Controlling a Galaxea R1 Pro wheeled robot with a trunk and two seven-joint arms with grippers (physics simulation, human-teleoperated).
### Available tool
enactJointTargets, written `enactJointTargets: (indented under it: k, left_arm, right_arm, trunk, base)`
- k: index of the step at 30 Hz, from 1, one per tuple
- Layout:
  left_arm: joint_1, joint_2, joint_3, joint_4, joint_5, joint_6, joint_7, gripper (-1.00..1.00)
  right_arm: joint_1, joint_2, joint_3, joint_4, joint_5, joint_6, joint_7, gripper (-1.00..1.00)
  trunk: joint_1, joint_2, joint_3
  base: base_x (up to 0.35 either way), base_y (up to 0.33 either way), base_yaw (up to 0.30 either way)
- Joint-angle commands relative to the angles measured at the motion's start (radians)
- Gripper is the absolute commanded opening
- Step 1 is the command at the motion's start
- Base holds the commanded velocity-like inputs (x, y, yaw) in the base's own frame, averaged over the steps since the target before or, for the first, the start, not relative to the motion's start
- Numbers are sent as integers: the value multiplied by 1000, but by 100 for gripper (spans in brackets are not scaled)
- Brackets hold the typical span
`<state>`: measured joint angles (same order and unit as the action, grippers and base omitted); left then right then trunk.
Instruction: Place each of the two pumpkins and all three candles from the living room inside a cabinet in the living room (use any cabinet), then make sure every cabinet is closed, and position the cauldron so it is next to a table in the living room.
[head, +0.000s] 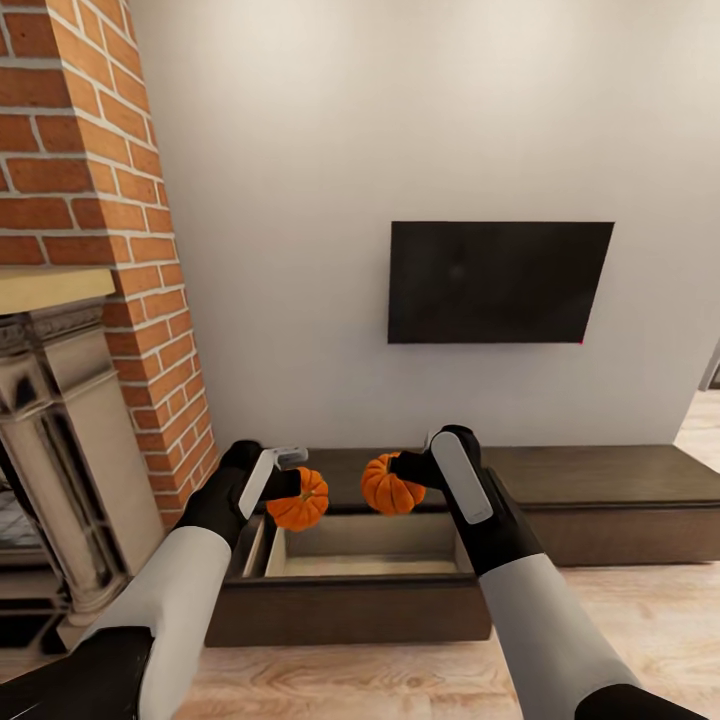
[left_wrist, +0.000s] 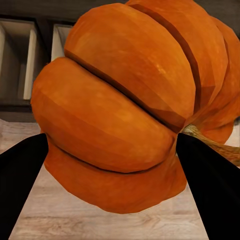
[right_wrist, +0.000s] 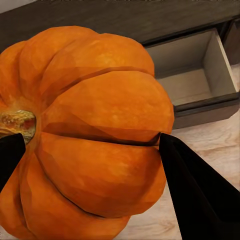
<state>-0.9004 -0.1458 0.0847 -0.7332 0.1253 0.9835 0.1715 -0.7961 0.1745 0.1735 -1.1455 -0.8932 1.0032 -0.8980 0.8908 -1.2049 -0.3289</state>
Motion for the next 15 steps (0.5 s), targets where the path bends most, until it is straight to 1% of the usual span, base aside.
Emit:
enactJointTargets:
  k: [1,3,7,11,15]
  left_arm:
    - [0,0,0,0,-1,0,2,-100]
    - [0,0,0,0,-1,0,2,-100]
    - [1,0,0,0,-1,-1,2,-100]
    - [1,0,-1,1,-1,-2,2,-100]
    - [2,0,-1,1,-1,-3,2,-100]
  right_arm:
    - [0,0,0,0,0,-1,2,-100]
    - [0,0,0,1,0,0,2,-100]
    - [0,0,0,2,0,1,2,-100]
    - [0,0,0,6,0,1,2,-100]
    - [0,0,0,14,0,2,2,-100]
  trunk:
    - [0,0,0]
    - [0,0,0]
    - [0,0,0]
    - [0,0,0]
    - [0,0,0]
  base:
    - [223,0,0]
    - [212,0,0]
    - [102,0,0]
    - [224,0,0]
    - [87,0,0]
